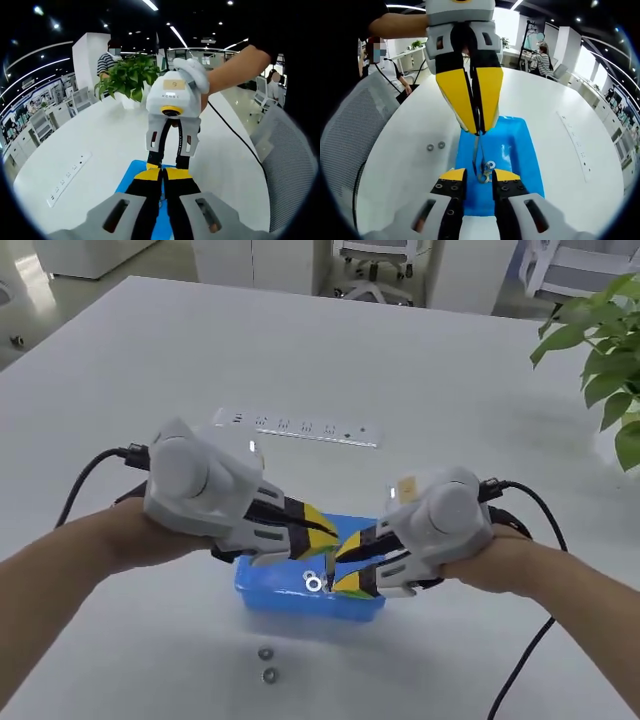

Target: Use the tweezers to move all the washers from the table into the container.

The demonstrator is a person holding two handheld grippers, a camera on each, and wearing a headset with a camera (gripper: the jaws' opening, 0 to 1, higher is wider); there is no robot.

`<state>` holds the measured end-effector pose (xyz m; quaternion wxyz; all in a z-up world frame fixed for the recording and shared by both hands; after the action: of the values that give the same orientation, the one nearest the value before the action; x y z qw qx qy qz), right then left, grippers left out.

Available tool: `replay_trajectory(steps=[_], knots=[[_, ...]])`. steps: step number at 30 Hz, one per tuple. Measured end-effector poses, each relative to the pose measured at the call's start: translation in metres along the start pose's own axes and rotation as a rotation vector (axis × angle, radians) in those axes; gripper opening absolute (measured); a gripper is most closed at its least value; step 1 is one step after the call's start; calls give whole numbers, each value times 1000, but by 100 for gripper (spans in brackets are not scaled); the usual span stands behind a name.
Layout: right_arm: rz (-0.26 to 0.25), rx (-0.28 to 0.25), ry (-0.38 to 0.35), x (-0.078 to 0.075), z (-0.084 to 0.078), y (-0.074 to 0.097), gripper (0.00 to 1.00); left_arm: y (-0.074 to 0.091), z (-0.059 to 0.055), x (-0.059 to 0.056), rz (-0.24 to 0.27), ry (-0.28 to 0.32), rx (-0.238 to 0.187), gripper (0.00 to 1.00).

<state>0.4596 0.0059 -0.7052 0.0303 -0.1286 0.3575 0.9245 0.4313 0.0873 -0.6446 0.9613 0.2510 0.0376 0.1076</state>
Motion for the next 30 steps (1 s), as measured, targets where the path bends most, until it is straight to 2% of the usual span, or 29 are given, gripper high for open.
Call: replay_trajectory(steps=[5,13,22,30], knots=[[-20,-6,-11,1,3,10,24,6,5,-3,4,0,1,5],[-68,-14,-53,5,4,30,29,16,19,-11,-1,-24,12,5],[-114,-17,-93,12,-1,49,35,25,21,-26,-2,-28,41,5],[-153,-26,-122,19,-4,64,39,33,22,-38,6,-25,44,5]])
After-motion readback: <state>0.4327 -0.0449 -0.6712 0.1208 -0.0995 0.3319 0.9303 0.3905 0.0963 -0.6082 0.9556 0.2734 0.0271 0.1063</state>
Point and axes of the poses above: the centre of the closed fingertips' face, and the gripper's own axes: y roughly backward along the fingers, x roughly to its left, z roughly out of its top, the point moved 6 cm from there along y, roughly backward along the fingers, and after that the axes turned 14 degrees about -z, right-handed, at the moved point
